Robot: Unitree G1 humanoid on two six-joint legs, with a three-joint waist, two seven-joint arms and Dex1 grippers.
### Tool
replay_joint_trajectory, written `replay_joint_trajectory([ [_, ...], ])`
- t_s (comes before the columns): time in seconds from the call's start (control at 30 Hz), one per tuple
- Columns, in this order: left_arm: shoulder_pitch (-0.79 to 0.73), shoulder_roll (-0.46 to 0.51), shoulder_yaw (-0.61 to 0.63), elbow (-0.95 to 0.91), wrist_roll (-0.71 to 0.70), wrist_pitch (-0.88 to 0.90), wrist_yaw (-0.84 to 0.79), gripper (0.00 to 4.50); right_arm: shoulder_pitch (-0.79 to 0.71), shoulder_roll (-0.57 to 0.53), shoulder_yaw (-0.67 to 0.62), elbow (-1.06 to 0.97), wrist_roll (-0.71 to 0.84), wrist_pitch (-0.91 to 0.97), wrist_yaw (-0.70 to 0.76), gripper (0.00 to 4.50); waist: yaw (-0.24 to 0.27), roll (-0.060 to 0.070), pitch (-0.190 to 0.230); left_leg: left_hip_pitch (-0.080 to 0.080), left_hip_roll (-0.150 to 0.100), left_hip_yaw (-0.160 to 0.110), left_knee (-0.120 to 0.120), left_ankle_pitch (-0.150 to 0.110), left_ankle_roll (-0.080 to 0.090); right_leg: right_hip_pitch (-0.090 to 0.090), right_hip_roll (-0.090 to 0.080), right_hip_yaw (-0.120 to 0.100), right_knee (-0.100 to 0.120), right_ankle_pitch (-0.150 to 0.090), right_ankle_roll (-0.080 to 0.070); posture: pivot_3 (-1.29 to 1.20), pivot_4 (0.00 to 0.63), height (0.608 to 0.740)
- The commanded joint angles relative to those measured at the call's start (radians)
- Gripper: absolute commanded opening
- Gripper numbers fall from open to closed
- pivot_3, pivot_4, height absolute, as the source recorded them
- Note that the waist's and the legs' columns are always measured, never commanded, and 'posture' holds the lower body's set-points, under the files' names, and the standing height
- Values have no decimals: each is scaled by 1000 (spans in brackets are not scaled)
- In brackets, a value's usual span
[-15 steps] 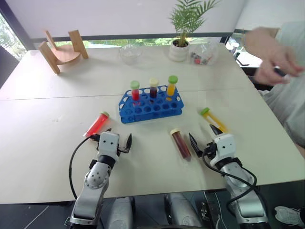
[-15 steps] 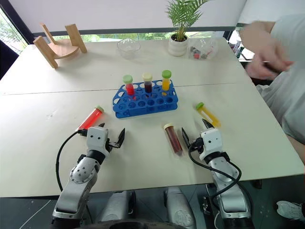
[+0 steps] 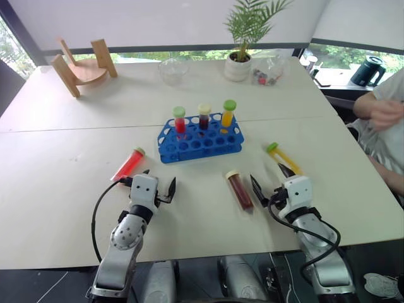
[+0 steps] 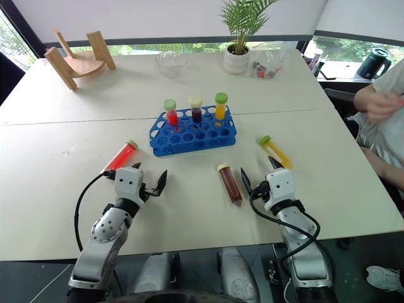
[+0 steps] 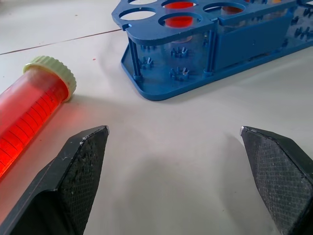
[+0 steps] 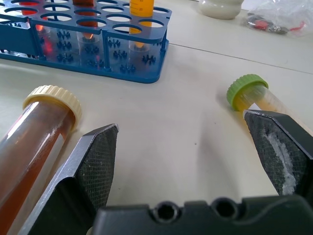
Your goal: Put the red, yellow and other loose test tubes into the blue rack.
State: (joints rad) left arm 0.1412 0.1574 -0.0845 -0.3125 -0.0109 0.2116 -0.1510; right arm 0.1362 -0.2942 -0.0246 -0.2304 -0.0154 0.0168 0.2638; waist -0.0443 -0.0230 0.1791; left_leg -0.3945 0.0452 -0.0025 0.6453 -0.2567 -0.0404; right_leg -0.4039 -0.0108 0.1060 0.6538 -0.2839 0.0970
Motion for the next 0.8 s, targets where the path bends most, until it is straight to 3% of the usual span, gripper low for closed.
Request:
replay_joint_trajectory([
  [0.03,-15,2,5,-15,-3,-7,-9,4447,-5,-11,-29,-30,16,2,3,4500,0,0,0,0,0,0,0,0,0,0,0,0,0,0,0,0,150,740],
  [0.43,-26,2,0,-5,-5,-8,-34,4447,-11,-26,-46,-65,19,47,26,4500,0,0,0,0,0,0,0,0,0,0,0,0,-1,0,0,0,150,740],
  [0.57,-43,32,7,-27,-30,10,-86,4447,-43,-79,-53,-128,19,143,67,4500,0,0,0,0,0,0,0,0,0,0,0,0,-1,0,0,0,150,740],
  [0.67,-85,110,29,-73,-101,73,-195,4447,-133,-175,-61,-212,60,347,149,4500,-1,0,1,0,0,0,0,0,0,0,0,0,-1,0,0,0,150,740],
  [0.8,-196,341,121,-144,-337,248,-480,4447,-401,-389,-75,-232,177,727,315,4500,-2,1,4,-1,1,0,0,0,0,-2,0,-1,-1,2,-2,0,150,740],
])
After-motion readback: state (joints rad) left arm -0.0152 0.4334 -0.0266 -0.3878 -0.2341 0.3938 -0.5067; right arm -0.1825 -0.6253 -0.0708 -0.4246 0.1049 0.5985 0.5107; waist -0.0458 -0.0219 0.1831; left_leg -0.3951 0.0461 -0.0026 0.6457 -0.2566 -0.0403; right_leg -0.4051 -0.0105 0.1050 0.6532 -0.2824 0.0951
